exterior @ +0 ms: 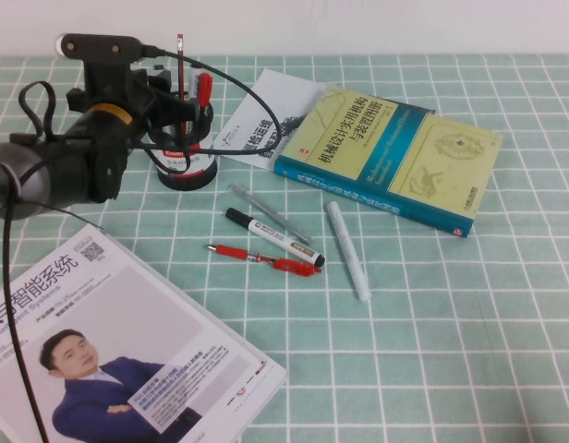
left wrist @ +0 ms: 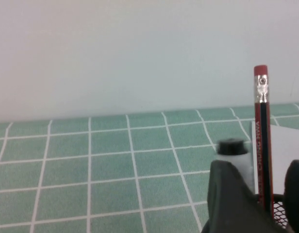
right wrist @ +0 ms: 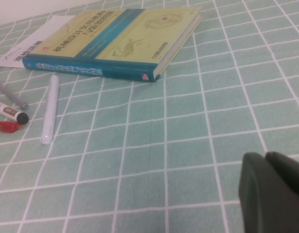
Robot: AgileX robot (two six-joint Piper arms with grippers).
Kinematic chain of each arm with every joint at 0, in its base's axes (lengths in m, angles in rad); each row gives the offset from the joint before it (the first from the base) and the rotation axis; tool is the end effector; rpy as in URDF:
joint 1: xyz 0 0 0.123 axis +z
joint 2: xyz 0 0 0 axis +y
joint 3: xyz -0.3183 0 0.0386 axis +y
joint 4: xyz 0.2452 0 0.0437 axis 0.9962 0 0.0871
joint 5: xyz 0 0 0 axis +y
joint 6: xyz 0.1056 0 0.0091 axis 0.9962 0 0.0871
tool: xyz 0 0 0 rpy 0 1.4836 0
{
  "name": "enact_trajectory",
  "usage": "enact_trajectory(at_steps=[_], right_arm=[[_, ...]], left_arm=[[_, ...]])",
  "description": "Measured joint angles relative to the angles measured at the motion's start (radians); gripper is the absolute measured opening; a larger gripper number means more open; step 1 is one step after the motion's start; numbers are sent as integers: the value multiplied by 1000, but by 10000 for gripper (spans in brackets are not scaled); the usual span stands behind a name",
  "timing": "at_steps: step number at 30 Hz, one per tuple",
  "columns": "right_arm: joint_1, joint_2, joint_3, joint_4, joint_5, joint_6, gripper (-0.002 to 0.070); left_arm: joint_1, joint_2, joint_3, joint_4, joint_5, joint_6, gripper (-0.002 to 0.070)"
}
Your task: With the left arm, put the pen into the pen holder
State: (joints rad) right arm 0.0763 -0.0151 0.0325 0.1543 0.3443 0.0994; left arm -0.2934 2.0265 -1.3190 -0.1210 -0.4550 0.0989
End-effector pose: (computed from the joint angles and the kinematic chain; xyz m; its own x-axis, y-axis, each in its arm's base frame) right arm 0.0285 0.0077 0.1678 -0.2892 0.2206 -0.9315 -0.0576 0.9673 0.2470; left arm 0.4743 -0.1374 0.2478 -0.1626 0.0388 -0.9859 0.2371 0.9715 -0.0009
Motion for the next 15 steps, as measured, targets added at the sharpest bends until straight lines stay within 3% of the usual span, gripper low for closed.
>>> enact_trajectory(at_steps=[10, 12, 15], right_arm=[[0, 0, 0, 0, 0, 0, -20], [0, 0, 0, 0, 0, 0, -20], [0, 0, 0, 0, 0, 0, -20]], left_arm=[[0, -68, 0, -14, 110, 40, 227], [0, -126, 9, -14, 167, 48, 197], [0, -232, 41, -14, 270, 51, 87]])
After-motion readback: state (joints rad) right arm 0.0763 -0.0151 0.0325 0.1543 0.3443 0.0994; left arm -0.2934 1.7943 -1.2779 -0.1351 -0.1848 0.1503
